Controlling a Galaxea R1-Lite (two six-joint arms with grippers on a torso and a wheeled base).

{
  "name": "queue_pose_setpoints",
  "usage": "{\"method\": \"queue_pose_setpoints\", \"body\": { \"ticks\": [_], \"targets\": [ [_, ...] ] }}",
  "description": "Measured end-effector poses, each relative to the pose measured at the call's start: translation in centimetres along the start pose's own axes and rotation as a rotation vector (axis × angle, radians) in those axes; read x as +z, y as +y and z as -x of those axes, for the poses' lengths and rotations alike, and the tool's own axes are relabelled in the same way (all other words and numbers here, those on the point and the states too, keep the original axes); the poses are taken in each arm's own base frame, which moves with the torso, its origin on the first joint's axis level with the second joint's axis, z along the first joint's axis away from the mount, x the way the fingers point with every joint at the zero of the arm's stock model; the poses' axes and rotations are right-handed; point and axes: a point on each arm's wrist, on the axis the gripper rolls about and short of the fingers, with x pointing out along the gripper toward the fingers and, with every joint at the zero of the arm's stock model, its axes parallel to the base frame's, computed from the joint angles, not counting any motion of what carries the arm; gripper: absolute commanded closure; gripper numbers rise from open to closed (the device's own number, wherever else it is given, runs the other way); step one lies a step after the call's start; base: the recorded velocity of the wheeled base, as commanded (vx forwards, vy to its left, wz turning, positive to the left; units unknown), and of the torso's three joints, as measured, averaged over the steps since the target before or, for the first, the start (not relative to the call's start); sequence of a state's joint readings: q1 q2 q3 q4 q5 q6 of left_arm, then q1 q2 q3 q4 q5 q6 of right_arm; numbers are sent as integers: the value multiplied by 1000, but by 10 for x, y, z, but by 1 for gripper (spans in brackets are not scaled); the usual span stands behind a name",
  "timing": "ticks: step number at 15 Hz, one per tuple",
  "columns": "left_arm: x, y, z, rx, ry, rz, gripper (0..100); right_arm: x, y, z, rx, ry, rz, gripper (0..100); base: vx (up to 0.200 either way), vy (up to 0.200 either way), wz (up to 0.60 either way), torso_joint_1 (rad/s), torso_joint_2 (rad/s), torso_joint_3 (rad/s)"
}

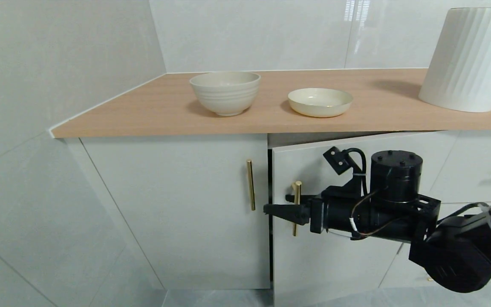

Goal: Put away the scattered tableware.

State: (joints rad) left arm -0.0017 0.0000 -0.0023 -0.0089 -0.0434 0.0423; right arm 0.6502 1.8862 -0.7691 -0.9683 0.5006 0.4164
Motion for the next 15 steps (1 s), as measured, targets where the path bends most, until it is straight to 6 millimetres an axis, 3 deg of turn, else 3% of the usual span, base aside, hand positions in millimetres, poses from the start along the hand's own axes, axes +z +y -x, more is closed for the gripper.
{"method": "queue_pose_setpoints", "body": {
  "ticks": [6,11,15],
  "targets": [
    [6,1,1,55,-40,6,0,-4,18,32,40,17,5,0,0,0,0,0,0,0],
    [54,-1,10,-127,-60,-4,0,-20,25,54,41,61,-13,0,0,0,0,0,0,0],
    [101,0,-29,-243,120,28,0,-25,34,73,78,80,-18,0,0,0,0,0,0,0]
  ]
}}
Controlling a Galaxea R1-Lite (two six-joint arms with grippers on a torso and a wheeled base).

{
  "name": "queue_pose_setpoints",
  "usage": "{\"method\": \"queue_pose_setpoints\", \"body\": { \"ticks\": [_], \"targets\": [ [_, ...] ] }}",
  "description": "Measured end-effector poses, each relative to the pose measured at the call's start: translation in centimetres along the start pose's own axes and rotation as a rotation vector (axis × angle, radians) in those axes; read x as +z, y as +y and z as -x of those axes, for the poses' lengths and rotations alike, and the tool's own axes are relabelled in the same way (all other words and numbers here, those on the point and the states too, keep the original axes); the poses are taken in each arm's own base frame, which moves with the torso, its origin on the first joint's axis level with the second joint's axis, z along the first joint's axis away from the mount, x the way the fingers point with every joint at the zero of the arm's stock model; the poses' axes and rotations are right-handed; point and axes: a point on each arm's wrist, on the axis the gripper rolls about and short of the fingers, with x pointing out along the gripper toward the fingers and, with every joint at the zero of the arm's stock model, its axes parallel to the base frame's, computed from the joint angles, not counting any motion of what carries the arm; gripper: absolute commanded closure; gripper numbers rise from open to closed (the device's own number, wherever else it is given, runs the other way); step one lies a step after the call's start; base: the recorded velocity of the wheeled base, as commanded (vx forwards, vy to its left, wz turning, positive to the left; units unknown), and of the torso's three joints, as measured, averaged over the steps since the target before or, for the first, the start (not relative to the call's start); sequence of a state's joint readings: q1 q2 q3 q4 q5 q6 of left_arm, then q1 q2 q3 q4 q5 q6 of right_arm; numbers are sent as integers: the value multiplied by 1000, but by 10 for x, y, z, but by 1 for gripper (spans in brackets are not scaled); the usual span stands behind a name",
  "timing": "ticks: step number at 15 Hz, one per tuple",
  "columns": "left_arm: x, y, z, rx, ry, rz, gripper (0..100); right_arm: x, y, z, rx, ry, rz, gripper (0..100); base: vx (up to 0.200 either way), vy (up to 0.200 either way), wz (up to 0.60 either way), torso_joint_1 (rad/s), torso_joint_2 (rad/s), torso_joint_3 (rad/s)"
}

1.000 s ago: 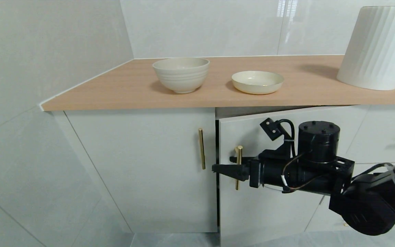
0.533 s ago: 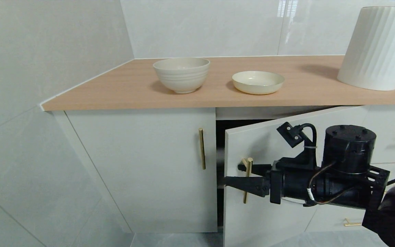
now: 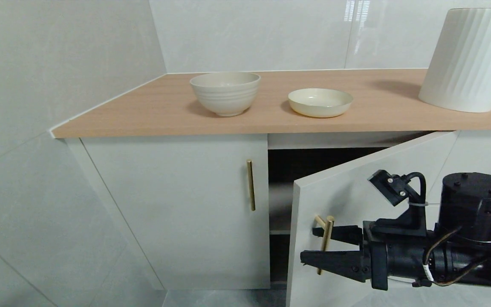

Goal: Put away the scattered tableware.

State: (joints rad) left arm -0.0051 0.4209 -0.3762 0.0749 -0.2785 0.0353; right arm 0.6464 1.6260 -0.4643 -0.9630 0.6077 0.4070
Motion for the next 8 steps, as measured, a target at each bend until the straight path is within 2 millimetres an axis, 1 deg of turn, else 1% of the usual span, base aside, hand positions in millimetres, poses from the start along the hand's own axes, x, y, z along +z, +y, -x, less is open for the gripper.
{"method": "queue_pose_setpoints", "body": {
  "ticks": [2,4,5,7,8],
  "targets": [
    [29,8,-27,-23,54,29,0,-3,2,4,2,4,-1,0,0,0,0,0,0,0],
    [57,17,-67,-61,105,79,0,-3,3,6,8,4,0,0,0,0,0,0,0,0],
    [67,20,-85,-87,120,107,0,-3,3,6,9,4,0,0,0,0,0,0,0,0],
    [80,15,-125,-180,126,156,0,-5,4,7,8,8,-2,0,0,0,0,0,0,0],
    [83,4,-148,-249,134,182,0,-6,4,8,8,8,-2,0,0,0,0,0,0,0]
  ]
}}
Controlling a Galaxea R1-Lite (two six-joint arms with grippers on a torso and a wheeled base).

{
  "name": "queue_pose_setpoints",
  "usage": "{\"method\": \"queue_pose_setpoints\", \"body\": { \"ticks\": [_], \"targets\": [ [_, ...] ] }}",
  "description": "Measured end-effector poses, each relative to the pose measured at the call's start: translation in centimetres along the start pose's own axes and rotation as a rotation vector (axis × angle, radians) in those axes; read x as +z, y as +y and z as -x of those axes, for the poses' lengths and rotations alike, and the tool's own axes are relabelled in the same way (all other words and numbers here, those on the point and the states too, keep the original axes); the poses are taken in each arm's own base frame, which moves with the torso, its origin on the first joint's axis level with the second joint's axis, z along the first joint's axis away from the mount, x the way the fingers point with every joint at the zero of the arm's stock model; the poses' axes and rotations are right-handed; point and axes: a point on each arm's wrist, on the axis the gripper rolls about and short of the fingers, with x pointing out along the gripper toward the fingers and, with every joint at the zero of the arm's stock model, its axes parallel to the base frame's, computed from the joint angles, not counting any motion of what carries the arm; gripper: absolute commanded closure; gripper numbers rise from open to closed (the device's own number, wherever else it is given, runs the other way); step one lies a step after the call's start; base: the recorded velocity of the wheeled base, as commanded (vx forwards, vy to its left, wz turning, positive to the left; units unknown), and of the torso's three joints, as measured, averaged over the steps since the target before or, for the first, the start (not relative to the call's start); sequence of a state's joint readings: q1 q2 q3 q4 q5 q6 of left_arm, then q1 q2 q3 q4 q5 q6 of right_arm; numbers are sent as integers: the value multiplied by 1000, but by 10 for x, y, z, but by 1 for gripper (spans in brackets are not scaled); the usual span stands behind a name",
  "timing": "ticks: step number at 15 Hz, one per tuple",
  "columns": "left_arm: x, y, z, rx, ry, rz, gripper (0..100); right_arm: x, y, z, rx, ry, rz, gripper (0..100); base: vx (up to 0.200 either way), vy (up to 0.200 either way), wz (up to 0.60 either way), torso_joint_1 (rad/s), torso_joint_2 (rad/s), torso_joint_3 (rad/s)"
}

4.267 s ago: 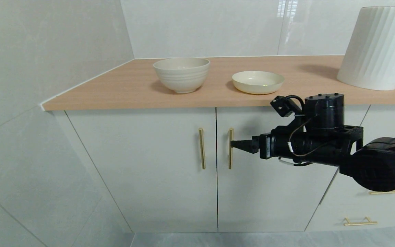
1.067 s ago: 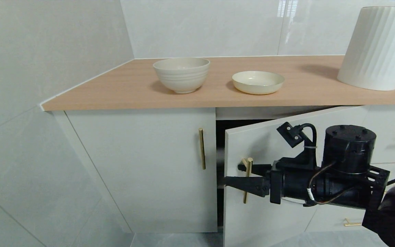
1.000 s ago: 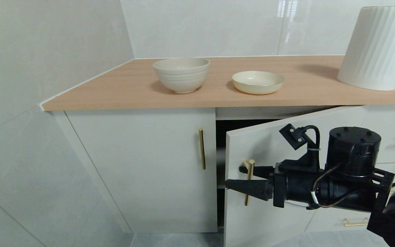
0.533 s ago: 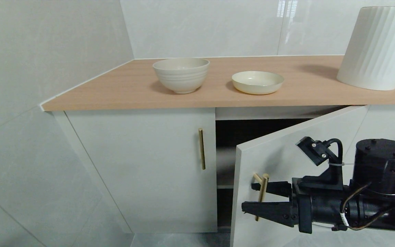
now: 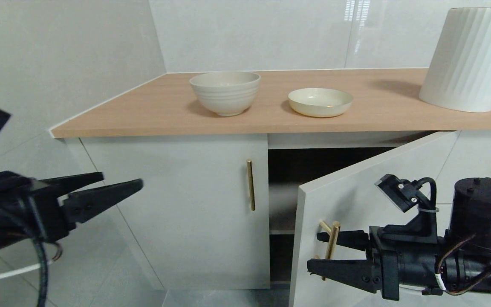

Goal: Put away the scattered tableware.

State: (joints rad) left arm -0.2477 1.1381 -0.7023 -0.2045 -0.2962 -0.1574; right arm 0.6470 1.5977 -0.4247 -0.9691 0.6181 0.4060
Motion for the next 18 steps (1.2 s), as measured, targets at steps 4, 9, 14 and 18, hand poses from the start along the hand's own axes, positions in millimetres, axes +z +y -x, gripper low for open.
{"method": "queue_pose_setpoints", "body": {
  "ticks": [4,9,14,18],
  "targets": [
    [-9,-26,-56,-170,100,36,100,0,1,1,11,3,1,0,0,0,0,0,0,0],
    [-24,-54,-102,-309,89,-2,100,0,3,3,14,1,4,0,0,0,0,0,0,0],
    [-35,-71,-140,-386,43,-22,100,3,7,6,21,-13,15,0,0,0,0,0,0,0],
    [-59,-95,-158,-455,132,-30,100,3,7,7,21,-16,18,0,0,0,0,0,0,0]
  ]
}}
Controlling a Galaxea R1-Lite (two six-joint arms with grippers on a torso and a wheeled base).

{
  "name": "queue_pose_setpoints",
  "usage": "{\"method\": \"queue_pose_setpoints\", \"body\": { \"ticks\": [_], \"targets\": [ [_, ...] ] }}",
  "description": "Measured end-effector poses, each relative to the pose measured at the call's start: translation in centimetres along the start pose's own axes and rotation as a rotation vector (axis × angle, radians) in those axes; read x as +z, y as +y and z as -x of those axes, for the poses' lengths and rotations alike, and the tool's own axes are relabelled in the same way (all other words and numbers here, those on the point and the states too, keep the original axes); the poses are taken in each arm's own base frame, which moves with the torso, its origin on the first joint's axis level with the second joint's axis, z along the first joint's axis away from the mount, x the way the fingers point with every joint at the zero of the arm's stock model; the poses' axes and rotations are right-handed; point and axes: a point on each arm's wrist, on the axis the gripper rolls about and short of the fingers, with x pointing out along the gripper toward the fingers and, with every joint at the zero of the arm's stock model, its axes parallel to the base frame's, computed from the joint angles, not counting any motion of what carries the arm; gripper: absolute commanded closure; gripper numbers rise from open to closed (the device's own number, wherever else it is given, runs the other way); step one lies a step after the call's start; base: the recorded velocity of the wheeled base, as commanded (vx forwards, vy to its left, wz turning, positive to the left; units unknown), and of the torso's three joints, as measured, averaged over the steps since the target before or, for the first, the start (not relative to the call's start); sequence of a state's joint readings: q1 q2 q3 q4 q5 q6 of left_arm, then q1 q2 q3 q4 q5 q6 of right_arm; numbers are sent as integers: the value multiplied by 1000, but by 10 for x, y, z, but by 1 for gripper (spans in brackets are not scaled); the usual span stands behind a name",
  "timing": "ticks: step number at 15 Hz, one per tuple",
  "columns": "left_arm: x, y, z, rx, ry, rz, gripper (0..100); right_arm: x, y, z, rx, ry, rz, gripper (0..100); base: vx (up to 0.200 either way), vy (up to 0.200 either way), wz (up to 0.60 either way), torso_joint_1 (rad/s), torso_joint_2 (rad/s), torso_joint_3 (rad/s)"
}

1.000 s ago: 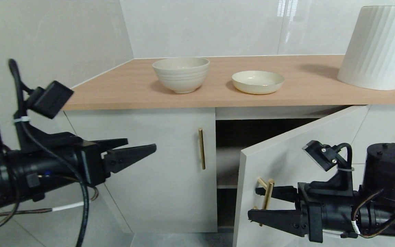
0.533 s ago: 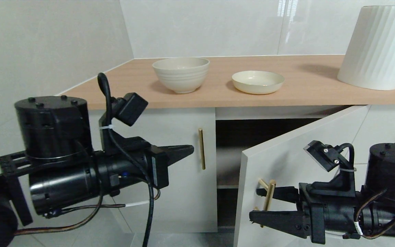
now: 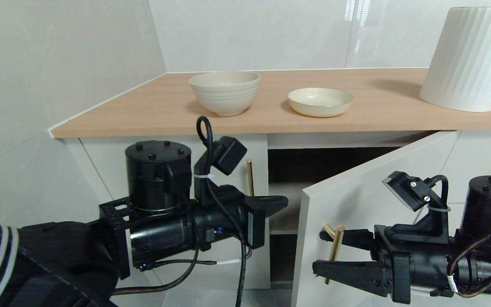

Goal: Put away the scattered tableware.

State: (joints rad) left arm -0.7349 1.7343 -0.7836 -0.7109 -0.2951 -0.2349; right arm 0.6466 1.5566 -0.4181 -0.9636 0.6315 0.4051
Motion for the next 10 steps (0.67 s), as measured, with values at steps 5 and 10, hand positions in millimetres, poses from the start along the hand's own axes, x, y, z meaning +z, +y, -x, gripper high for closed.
{"method": "queue_pose_setpoints", "body": {
  "ticks": [5,10],
  "targets": [
    [-6,-5,-28,-37,-14,43,100,0,-1,0,-2,2,-1,0,0,0,0,0,0,0],
    [-15,-12,-45,-56,-7,42,100,-1,-4,-1,-11,7,-6,0,0,0,0,0,0,0]
  ]
}}
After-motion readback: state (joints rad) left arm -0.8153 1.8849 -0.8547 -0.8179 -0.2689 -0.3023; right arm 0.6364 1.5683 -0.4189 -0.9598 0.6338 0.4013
